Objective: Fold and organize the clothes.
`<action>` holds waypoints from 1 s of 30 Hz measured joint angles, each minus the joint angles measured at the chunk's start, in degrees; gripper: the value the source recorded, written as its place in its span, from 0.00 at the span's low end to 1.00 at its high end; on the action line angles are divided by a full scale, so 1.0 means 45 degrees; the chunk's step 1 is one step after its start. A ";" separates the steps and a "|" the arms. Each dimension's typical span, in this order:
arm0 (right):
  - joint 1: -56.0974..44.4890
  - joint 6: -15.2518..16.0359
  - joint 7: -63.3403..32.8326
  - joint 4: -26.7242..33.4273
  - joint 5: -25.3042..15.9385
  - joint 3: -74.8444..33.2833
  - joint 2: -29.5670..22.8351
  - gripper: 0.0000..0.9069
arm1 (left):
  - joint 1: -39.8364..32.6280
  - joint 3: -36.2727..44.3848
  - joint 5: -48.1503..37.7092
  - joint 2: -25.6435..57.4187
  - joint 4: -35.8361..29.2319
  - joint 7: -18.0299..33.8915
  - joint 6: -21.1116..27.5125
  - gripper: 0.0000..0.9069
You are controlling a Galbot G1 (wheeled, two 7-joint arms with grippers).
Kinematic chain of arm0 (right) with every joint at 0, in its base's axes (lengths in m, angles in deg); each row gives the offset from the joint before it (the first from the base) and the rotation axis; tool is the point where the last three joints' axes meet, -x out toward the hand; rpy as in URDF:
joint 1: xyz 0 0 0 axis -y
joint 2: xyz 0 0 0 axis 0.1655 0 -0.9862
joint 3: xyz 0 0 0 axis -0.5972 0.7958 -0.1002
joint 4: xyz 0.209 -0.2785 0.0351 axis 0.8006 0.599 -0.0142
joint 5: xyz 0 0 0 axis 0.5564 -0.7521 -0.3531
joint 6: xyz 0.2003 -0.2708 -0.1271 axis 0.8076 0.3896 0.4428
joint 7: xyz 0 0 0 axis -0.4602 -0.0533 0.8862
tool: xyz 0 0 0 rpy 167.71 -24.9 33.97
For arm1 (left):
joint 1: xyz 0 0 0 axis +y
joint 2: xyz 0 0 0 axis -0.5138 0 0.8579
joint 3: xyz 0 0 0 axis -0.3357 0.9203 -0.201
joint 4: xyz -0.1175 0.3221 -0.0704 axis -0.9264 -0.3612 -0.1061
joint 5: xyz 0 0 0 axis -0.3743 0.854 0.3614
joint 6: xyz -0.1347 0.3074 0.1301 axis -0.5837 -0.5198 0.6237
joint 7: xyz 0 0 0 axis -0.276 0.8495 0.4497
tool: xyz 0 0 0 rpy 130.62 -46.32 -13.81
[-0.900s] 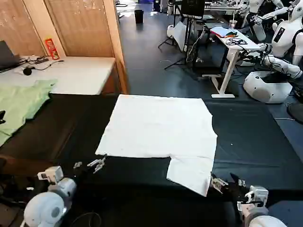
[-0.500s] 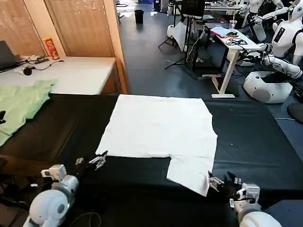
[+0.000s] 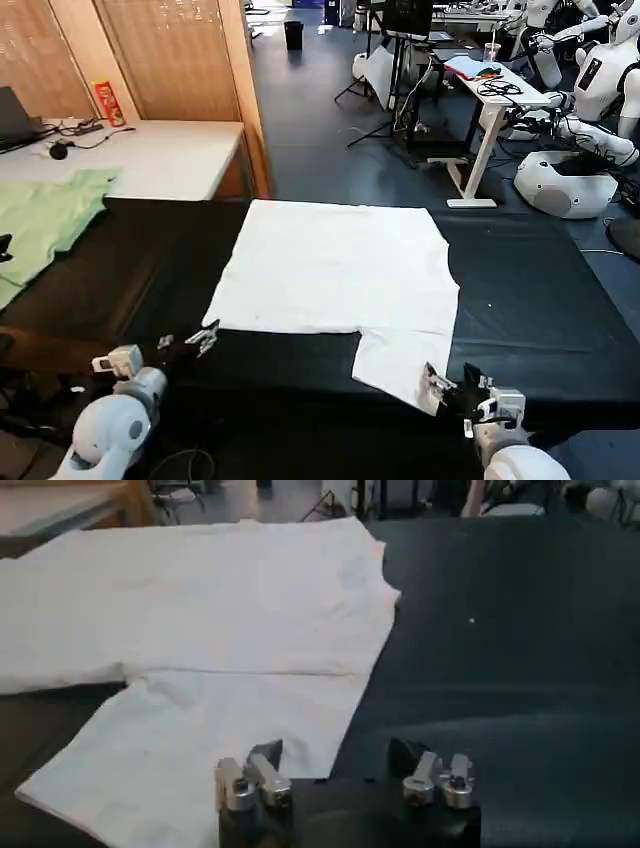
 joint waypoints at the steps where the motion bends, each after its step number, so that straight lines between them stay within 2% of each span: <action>1: -0.0002 -0.0010 0.0005 -0.0005 -0.0013 0.0009 -0.0002 0.25 | 0.0006 0.0012 0.0049 -0.0004 0.0002 -0.0058 0.0002 0.17; 2: -0.0006 -0.0041 0.0006 -0.0019 -0.0034 0.0017 -0.0003 0.14 | 0.0031 0.0023 0.0105 -0.0009 -0.0005 -0.0133 0.0000 0.17; 4: -0.0016 -0.0123 0.0008 -0.0059 -0.0082 0.0030 -0.0005 0.08 | 0.0116 0.0047 0.0211 -0.0040 -0.0080 -0.0238 -0.0012 0.17; 15: -0.0803 -0.0112 -0.0522 -0.1015 -0.0346 -0.0184 -0.0044 0.04 | 0.0339 0.0053 0.0540 -0.0114 -0.0269 -0.0175 -0.0157 0.11; 20: -0.1748 0.0202 -0.0793 -0.2043 -0.0343 -0.0516 0.0011 0.04 | 0.1006 -0.0269 0.0445 -0.0007 -0.1050 0.0050 -0.0191 0.10; 24: -0.2299 0.0159 -0.0698 -0.2652 -0.0205 -0.0676 0.0062 0.03 | 0.1806 -0.0621 0.0424 0.0187 -0.1960 0.0135 -0.0286 0.10; 26: -0.2321 -0.0048 -0.0560 -0.2719 -0.0013 -0.0675 0.0080 0.03 | 0.2291 -0.0833 0.0392 0.0252 -0.2448 0.0168 -0.0390 0.10; 30: -0.1829 -0.1227 -0.0069 -0.2270 0.0242 -0.0807 0.0278 0.03 | 0.3374 -0.1264 0.0325 0.0286 -0.3309 0.0094 -0.0620 0.09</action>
